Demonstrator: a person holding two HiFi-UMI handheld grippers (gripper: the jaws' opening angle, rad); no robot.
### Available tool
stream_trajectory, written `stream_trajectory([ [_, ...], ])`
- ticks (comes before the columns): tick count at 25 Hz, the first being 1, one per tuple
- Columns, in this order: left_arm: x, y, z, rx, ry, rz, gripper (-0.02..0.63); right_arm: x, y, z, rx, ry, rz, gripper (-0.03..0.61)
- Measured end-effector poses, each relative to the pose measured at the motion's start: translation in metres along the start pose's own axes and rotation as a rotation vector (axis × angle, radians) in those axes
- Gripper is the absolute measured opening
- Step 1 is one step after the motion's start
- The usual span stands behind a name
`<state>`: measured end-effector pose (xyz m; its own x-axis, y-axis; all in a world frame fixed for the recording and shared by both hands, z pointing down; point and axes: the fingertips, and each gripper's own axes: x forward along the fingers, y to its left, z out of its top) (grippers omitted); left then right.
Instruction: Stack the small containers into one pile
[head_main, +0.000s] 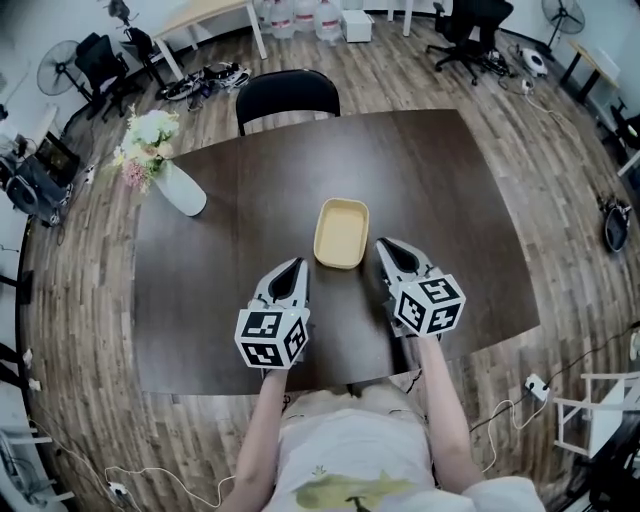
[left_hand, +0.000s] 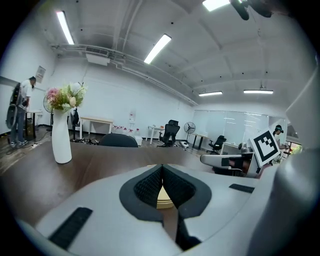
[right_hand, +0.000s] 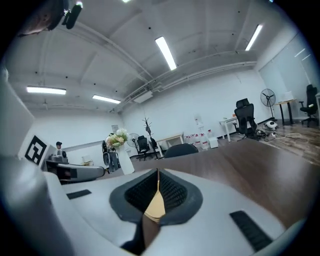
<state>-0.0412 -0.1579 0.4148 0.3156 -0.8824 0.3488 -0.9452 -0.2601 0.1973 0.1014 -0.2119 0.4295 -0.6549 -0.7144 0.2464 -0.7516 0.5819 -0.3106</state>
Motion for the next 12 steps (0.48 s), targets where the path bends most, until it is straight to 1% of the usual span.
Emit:
stream_trajectory([
  [5,-0.012,-0.009,0.016,0.020,-0.053,0.013,0.025,-0.019,0.006,0.025,0.004,-0.064,0.070,0.025],
  [10,-0.025,-0.014,0.033,0.080,-0.109,0.040,0.025,-0.035,0.007,0.042,-0.002,-0.114,0.085,0.023],
  [12,-0.030,-0.017,0.039,0.090,-0.132,0.051,0.025,-0.040,0.005,0.046,-0.007,-0.128,0.085,0.022],
])
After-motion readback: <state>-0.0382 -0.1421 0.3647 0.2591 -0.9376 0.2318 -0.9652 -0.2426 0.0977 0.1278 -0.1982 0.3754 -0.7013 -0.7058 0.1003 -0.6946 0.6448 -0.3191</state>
